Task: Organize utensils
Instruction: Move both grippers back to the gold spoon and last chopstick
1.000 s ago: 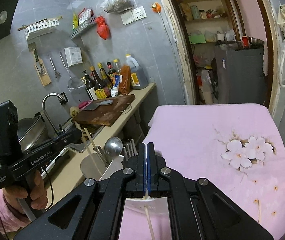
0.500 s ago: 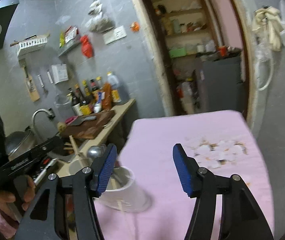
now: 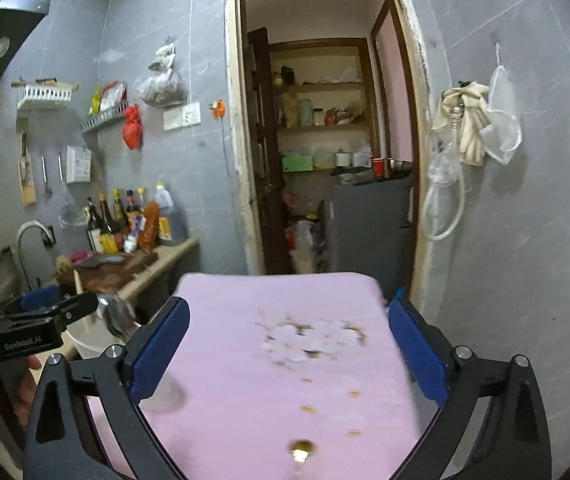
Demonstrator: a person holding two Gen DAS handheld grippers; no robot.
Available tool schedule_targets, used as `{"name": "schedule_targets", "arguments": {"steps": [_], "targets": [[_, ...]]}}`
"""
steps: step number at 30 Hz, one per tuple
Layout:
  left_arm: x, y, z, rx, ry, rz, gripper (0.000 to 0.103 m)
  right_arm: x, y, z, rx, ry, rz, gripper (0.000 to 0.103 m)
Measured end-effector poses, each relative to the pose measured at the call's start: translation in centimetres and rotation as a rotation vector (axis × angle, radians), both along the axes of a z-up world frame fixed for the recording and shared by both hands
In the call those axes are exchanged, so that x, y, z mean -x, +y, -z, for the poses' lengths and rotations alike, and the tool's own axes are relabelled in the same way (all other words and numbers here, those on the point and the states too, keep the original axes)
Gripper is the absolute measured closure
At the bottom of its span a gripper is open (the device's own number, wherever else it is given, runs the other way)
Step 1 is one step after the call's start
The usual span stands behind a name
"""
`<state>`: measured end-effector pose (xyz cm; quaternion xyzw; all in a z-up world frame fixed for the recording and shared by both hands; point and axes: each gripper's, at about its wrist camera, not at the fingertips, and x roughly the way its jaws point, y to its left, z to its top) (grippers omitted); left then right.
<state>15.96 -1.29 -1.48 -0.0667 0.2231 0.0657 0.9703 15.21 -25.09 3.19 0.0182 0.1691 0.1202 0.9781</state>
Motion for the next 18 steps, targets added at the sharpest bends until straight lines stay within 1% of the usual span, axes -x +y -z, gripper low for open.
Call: {"name": "schedule_targets", "arguments": {"steps": [5,8,11,14,18], "targets": [[-0.6,-3.2,1.6,0.027,0.044,0.022,0.002,-0.1,-4.2,1.1,0.018,0.048,0.031,0.005],[-1.4,-5.0,3.1,0.075,0.105,0.033,0.002,-0.8,-6.1,2.4,0.023,0.092,0.042,0.004],[-2.1,-6.4,4.7,0.124,0.155,0.04,0.002,-1.3,-7.7,4.4,0.03,0.145,0.037,0.004],[-2.8,-7.4,6.3,0.149,0.205,0.045,0.002,-1.8,-8.5,6.5,0.047,0.194,0.024,0.004],[-3.8,-8.5,8.4,0.132,0.272,0.072,0.002,-2.1,-9.2,9.7,0.064,0.271,-0.013,0.004]]}}
